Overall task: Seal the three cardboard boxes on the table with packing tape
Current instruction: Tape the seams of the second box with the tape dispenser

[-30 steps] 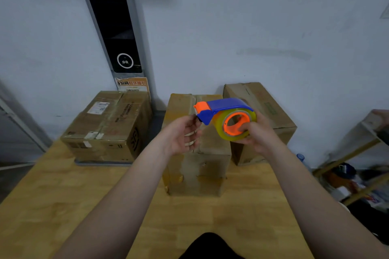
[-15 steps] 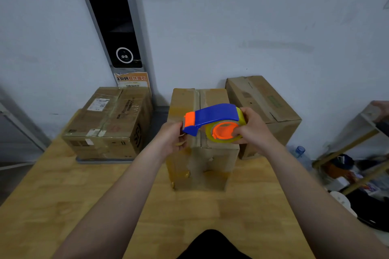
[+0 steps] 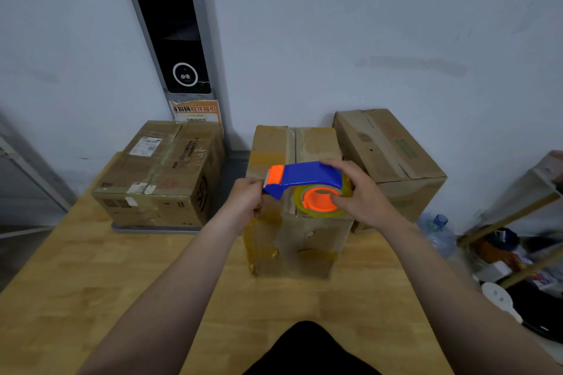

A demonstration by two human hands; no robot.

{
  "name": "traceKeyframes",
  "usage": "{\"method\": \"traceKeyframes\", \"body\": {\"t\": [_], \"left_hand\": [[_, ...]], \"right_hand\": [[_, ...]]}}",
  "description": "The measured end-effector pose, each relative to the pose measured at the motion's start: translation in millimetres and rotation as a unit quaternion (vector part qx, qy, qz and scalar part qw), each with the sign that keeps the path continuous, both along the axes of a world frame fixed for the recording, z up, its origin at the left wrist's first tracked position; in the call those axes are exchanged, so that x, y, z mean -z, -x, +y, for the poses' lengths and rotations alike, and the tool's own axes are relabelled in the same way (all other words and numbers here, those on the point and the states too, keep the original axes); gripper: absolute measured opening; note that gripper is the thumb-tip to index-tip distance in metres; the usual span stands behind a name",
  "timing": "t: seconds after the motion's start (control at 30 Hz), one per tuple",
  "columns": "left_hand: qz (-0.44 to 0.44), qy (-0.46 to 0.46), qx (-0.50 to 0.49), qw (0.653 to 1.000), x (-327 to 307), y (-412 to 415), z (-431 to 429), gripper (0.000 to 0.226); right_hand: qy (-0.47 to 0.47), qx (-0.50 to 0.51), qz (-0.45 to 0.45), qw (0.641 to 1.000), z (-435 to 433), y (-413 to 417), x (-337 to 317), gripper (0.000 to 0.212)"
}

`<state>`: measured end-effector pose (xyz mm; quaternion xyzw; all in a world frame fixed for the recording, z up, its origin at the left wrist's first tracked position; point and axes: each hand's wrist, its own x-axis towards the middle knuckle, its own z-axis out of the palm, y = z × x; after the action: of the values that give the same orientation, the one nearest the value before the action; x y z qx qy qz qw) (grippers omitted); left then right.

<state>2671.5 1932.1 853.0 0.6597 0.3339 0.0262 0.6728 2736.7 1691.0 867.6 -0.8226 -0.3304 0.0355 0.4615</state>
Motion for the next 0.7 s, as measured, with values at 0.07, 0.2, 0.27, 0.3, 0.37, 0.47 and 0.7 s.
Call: {"method": "traceKeyframes", "body": {"t": [0.07,0.2,0.27,0.3,0.37,0.47,0.7], "left_hand": [[-0.002,-0.021,-0.009,1.000,12,0,0,0.025],[-0.002,-0.019,-0.012,1.000,26,1,0,0.019],[-0.007,-0.017,-0.013,1.000,31,0,1,0.020],[-0.010,-0.021,-0.015,1.000,34,-1,1,0.020],[-0.017,-0.031,-0.021,0.999,37,-2,2,0.020],[-0.025,-0.034,-0.023,0.999,39,-6,3,0.021],[-0.030,0.008,-0.039,0.999,33,-20,5,0.018]], "right_hand": [[-0.016,0.003,0.018,1.000,-1,0,8,0.079],[-0.048,0.004,0.032,0.998,-2,-2,18,0.079],[-0.036,-0.005,0.019,0.999,-1,-7,20,0.081],[-0.031,-0.011,0.016,0.999,1,-8,21,0.082],[-0.033,-0.016,0.010,0.999,4,-9,21,0.084],[-0.063,0.013,0.017,0.998,12,-10,30,0.083],[-0.181,0.116,0.135,0.967,36,-29,35,0.064]]}}
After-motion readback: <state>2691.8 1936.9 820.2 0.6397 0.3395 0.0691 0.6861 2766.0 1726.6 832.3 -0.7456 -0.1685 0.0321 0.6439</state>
